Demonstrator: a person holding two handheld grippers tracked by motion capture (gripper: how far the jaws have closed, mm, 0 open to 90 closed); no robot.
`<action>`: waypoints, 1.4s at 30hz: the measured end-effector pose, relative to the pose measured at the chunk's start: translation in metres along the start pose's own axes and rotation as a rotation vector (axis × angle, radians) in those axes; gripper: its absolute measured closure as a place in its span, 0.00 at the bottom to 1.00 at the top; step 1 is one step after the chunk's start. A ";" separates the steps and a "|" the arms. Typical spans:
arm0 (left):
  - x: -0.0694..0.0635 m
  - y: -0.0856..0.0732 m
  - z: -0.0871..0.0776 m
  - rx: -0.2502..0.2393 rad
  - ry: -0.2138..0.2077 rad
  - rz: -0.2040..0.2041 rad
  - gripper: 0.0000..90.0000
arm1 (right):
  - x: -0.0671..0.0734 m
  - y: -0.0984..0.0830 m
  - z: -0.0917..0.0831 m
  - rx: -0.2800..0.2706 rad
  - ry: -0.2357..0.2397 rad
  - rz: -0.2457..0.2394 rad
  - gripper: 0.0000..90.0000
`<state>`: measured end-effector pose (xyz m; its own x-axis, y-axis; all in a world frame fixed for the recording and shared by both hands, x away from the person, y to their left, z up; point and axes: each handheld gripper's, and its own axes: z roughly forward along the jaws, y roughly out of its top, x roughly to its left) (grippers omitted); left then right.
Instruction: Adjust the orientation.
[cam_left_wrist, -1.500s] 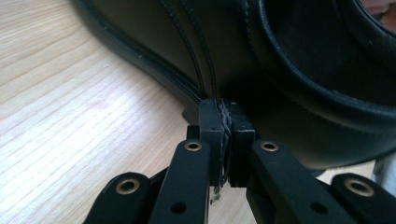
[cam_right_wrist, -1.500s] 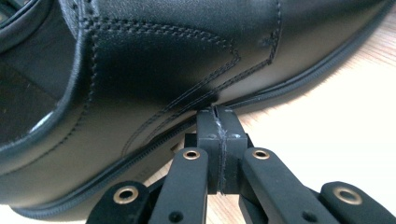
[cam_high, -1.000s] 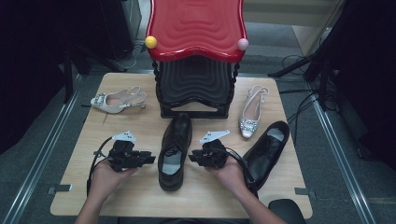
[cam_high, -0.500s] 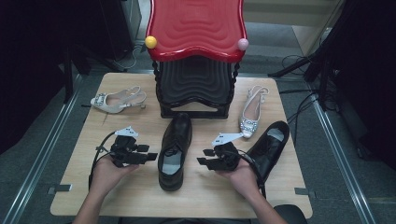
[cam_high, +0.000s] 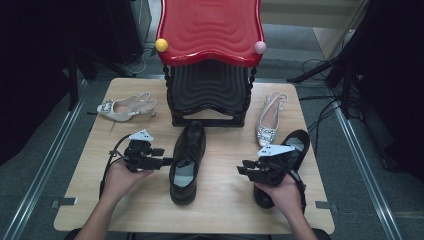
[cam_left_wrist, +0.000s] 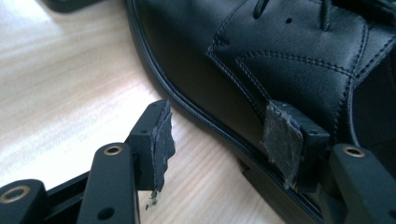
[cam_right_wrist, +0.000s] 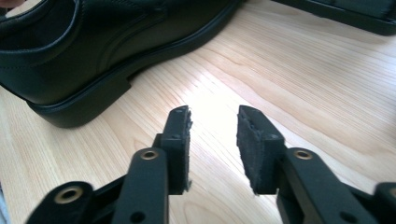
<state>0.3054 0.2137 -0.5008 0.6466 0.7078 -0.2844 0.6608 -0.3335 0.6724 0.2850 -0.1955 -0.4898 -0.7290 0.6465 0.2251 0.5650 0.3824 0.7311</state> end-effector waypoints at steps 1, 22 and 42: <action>0.002 0.000 0.000 -0.003 -0.006 -0.006 0.47 | -0.001 -0.001 -0.003 -0.003 -0.005 0.001 0.79; 0.013 0.001 0.010 0.031 -0.011 -0.045 0.47 | -0.020 -0.027 -0.054 -0.013 -0.087 0.046 1.00; 0.015 0.002 0.010 -0.009 -0.027 -0.051 0.47 | -0.036 -0.065 -0.094 0.024 -0.168 0.073 1.00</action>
<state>0.3206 0.2170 -0.5105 0.6222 0.7066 -0.3370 0.6899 -0.2915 0.6627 0.2380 -0.3053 -0.4851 -0.6117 0.7738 0.1646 0.6248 0.3449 0.7004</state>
